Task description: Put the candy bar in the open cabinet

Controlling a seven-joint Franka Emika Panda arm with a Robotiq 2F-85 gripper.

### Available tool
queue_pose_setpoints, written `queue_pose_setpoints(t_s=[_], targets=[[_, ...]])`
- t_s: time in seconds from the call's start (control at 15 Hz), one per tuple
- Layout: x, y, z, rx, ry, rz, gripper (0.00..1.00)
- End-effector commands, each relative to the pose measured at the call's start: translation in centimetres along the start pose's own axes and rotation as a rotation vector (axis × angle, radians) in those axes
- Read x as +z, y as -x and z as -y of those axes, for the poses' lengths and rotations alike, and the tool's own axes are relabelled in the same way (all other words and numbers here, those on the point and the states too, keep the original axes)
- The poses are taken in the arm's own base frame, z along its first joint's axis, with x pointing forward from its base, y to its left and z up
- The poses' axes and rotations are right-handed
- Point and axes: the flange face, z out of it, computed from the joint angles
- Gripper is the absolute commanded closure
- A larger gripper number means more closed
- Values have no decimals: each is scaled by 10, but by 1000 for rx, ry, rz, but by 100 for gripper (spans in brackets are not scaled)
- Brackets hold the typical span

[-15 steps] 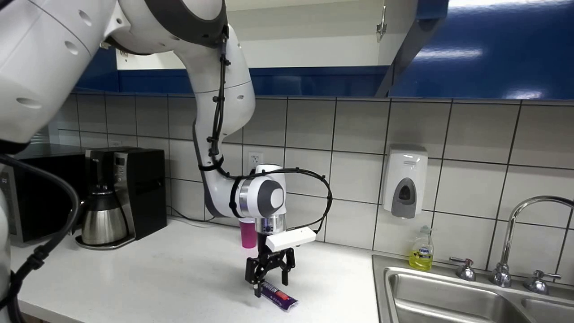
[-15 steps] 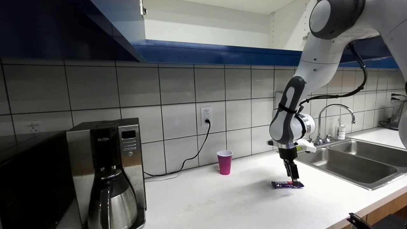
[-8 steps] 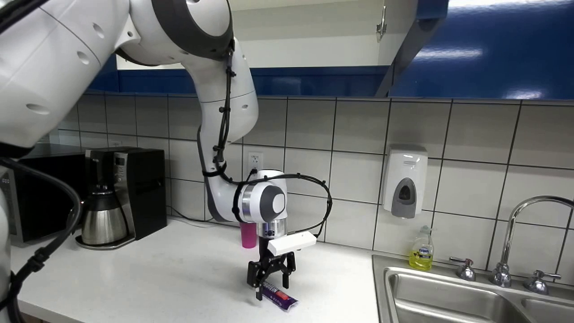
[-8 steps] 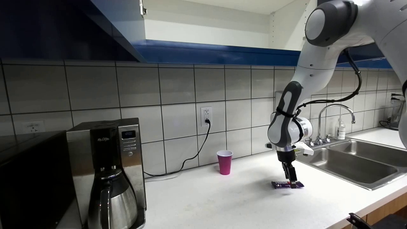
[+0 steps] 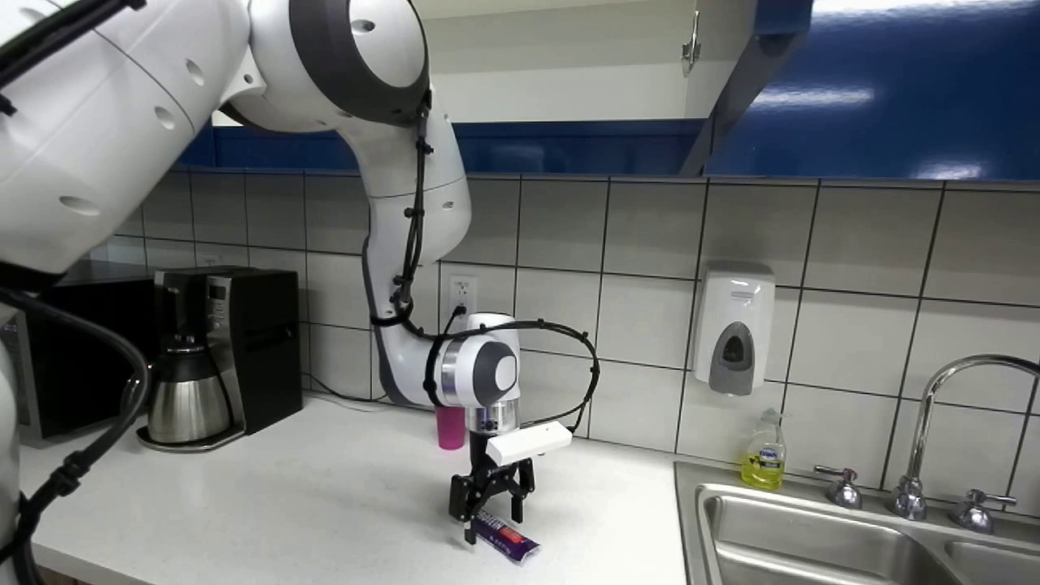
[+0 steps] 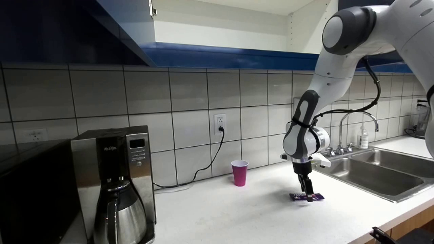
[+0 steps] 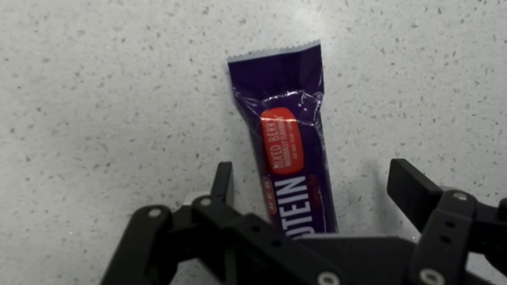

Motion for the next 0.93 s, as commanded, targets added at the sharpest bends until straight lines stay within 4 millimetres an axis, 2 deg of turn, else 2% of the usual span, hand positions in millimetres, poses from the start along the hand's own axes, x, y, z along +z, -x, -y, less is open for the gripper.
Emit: queue_pose_setpoints(t_s=[0.0, 0.47, 0.53, 0.87], targets=[[1, -2, -8, -23, 6, -7, 28], [2, -4, -13, -13, 4, -8, 82], [2, -4, -13, -7, 1, -8, 84], [0, -4, -14, 54, -2, 0, 85]])
